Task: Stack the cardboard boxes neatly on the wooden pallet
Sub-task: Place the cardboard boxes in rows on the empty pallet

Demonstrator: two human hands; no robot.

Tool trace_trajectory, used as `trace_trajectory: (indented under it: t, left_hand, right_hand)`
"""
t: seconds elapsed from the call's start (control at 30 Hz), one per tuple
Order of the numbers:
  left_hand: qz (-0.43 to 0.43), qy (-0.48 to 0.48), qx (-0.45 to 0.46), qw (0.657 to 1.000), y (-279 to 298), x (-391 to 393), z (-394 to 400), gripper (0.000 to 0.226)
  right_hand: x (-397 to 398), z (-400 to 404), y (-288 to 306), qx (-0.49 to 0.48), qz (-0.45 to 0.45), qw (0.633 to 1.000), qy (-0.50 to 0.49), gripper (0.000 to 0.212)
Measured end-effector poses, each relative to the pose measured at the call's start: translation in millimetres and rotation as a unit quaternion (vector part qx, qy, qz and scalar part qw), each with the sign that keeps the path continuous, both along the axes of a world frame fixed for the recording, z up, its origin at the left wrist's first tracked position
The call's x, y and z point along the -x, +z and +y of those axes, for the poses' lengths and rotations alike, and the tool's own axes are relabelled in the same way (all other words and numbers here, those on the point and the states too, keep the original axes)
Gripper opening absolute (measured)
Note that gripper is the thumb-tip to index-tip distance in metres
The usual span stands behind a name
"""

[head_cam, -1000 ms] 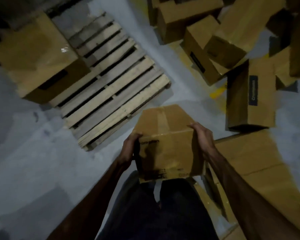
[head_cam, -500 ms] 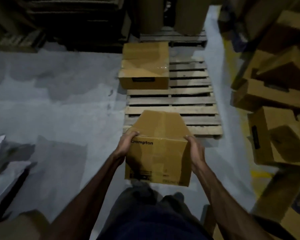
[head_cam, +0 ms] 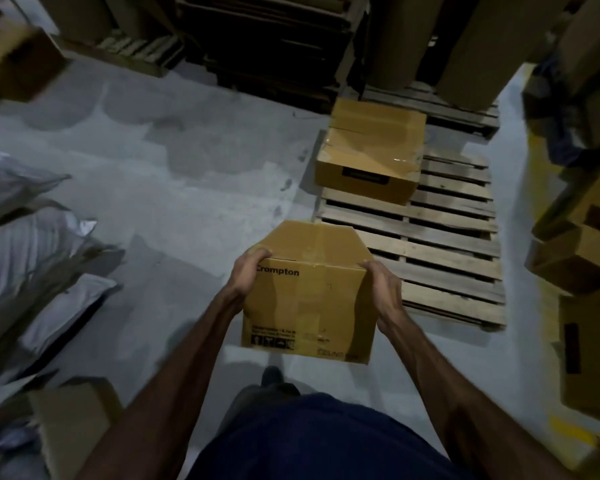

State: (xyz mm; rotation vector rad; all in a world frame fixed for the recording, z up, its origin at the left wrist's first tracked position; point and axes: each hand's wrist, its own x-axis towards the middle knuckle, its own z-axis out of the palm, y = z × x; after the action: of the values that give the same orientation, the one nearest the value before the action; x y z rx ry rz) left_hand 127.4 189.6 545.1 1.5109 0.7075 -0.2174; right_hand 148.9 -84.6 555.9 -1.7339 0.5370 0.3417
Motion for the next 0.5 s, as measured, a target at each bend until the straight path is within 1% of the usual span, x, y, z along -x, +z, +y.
trace_trajectory:
  t: [0.1,0.23,0.3,0.4,0.5]
  left_hand:
    - [0.006,-0.001,-0.007,1.0,7.1,-15.8,50.7,0.043]
    - [-0.002,-0.02,-0.013,1.0,9.0,-47.7,94.1,0.032]
    - [0.0,-0.039,-0.013,0.999,5.9,-69.0,107.5,0.028]
    - [0.009,-0.064,-0.009,0.998,0.1,-104.5,119.5,0.033]
    - [0.018,-0.084,-0.016,0.996,-8.9,-146.7,132.8,0.031]
  right_hand:
    - [-14.4,51.9,2.3,0.001,0.0,1.0,-0.001,0.039]
    - [-32.7,93.9,3.9,0.006,0.004,1.0,-0.023,0.042]
    - [-43.9,106.4,4.7,0.01,0.008,0.999,-0.037,0.039]
    - [-67.7,120.0,-0.8,0.017,0.02,0.997,-0.067,0.029]
    - [-98.6,134.8,-13.1,0.028,0.039,0.993,-0.108,0.032]
